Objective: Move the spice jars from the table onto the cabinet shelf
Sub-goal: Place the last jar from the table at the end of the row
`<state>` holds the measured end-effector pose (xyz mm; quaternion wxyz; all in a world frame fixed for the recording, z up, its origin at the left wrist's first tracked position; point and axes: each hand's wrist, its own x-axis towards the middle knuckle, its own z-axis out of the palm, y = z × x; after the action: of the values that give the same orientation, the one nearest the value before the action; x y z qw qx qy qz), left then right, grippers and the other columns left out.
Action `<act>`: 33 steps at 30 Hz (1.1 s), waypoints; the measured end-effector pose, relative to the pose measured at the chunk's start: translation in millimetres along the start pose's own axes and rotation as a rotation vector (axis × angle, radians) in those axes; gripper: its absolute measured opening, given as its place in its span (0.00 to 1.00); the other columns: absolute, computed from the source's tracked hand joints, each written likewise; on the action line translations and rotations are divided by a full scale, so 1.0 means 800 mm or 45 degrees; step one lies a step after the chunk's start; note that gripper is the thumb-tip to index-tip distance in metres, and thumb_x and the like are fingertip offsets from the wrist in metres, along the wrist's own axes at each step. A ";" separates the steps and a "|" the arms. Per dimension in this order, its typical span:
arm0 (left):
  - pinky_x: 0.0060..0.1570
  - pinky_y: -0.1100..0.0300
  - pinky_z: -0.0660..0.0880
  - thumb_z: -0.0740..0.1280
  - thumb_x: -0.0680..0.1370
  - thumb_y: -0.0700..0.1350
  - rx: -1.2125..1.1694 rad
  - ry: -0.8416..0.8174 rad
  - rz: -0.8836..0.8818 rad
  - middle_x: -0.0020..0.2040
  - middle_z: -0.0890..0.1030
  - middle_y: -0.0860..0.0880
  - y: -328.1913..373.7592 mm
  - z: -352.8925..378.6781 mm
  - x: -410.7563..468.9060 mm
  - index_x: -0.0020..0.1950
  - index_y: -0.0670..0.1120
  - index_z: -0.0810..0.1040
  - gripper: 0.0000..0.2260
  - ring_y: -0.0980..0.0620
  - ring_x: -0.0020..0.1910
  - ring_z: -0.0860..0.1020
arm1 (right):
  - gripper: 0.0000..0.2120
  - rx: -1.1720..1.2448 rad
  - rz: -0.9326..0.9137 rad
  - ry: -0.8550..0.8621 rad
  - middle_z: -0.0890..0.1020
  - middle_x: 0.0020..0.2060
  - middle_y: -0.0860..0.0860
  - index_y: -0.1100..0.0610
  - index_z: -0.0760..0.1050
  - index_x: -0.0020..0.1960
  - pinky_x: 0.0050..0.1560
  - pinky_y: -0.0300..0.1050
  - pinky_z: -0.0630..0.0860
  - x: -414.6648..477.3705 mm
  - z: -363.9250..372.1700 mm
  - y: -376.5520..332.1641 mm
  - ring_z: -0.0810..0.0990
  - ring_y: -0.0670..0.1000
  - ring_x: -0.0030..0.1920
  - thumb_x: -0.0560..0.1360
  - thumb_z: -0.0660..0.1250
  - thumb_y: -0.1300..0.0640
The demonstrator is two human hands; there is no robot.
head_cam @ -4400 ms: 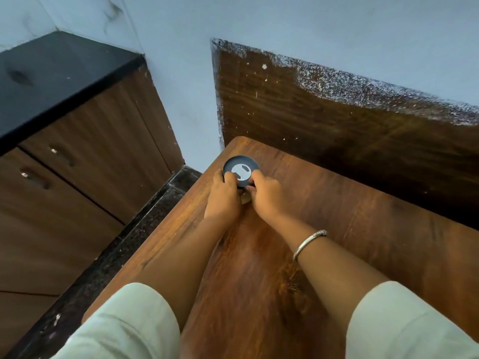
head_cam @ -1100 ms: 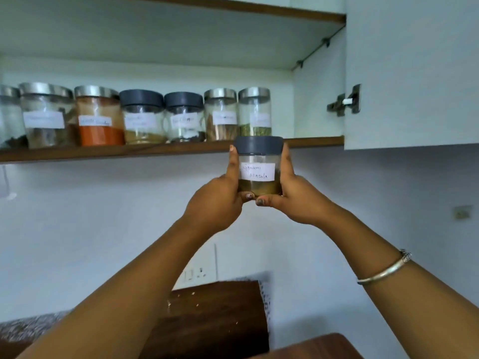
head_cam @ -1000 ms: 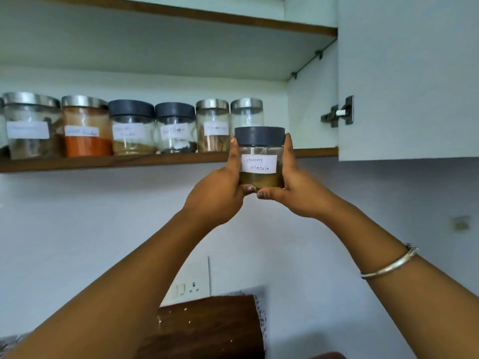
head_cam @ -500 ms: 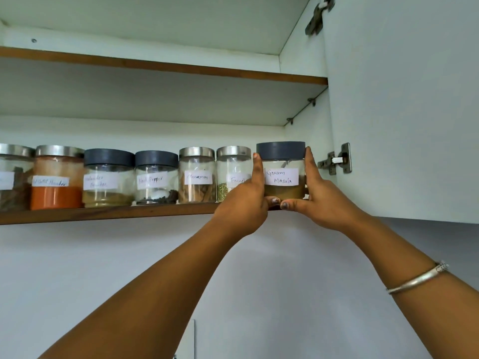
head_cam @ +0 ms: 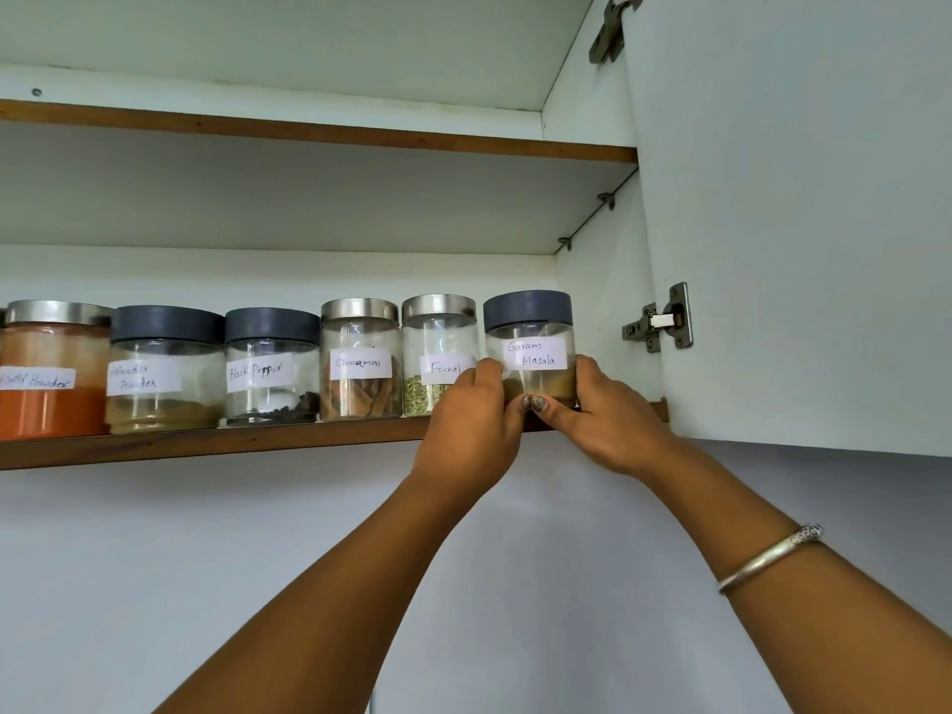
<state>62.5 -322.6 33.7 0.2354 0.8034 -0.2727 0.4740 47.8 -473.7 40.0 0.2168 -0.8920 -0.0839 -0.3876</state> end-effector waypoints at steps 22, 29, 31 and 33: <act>0.50 0.56 0.72 0.62 0.79 0.44 0.089 -0.097 0.042 0.55 0.78 0.43 -0.006 0.004 0.003 0.62 0.42 0.73 0.13 0.46 0.54 0.76 | 0.33 -0.367 0.157 0.128 0.69 0.68 0.56 0.61 0.49 0.77 0.66 0.52 0.62 -0.002 0.040 -0.014 0.65 0.58 0.65 0.80 0.48 0.42; 0.54 0.56 0.72 0.62 0.78 0.39 -0.003 -0.161 0.053 0.57 0.77 0.42 -0.015 -0.001 0.000 0.63 0.41 0.73 0.13 0.45 0.56 0.75 | 0.40 -0.377 0.190 0.076 0.63 0.73 0.57 0.63 0.42 0.77 0.71 0.53 0.57 -0.007 0.044 -0.020 0.60 0.58 0.70 0.78 0.49 0.36; 0.53 0.58 0.72 0.62 0.78 0.38 -0.030 -0.204 0.074 0.58 0.76 0.42 -0.017 -0.006 -0.006 0.64 0.41 0.72 0.15 0.46 0.57 0.74 | 0.43 -0.376 0.178 0.064 0.56 0.76 0.57 0.63 0.40 0.77 0.74 0.54 0.51 -0.014 0.049 -0.024 0.55 0.59 0.74 0.77 0.50 0.34; 0.55 0.59 0.70 0.61 0.78 0.38 -0.022 -0.265 0.112 0.61 0.75 0.43 -0.019 -0.011 -0.018 0.67 0.42 0.69 0.17 0.46 0.59 0.73 | 0.44 -0.353 0.188 0.055 0.47 0.77 0.58 0.62 0.37 0.77 0.76 0.55 0.45 -0.024 0.056 -0.031 0.45 0.58 0.77 0.76 0.52 0.34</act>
<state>61.5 -302.4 23.2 0.1918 0.8336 -0.3347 0.3954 55.8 -431.2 6.7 0.1212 -0.9086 0.0408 -0.3976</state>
